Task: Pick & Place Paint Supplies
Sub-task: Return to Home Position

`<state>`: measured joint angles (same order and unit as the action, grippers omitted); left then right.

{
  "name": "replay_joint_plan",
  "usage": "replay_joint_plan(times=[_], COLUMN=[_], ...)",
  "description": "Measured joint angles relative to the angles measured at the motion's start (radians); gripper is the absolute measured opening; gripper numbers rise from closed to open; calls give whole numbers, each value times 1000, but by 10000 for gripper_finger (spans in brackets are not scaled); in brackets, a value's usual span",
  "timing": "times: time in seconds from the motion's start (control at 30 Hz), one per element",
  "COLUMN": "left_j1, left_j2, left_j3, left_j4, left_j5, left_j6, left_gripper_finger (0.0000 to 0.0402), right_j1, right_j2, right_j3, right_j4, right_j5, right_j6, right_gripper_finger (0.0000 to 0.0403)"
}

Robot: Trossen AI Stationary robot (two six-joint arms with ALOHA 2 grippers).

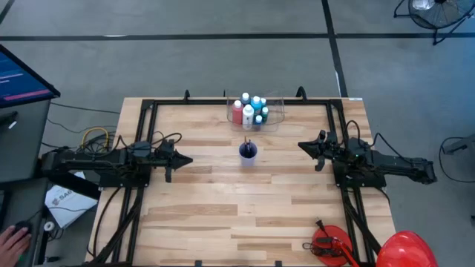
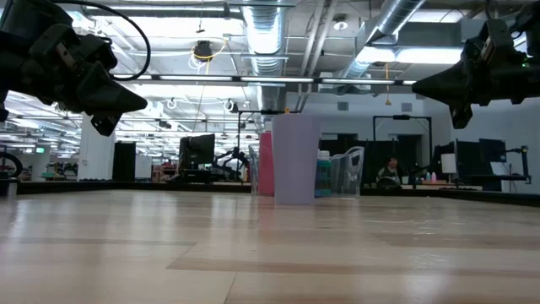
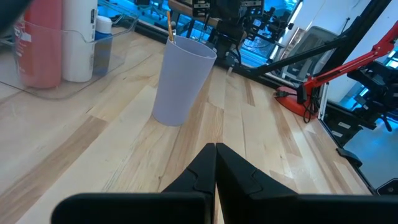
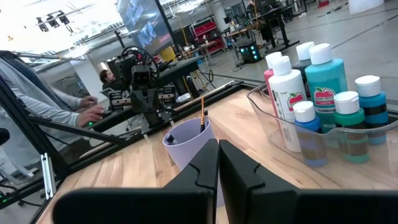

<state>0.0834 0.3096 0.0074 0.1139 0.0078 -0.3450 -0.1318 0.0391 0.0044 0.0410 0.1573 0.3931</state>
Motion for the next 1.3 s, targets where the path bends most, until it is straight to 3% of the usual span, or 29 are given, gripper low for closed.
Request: replay_joint_plan(times=[1.3], left_j1=[0], left_j2=[0], left_j3=[1], left_j4=[21], left_j5=[0], left_j6=[0], left_gripper_finger=[1], right_j1=[0], right_j2=[0], right_j3=[0], right_j4=[0], right_j5=[0], right_j6=[0], right_gripper_finger=[6])
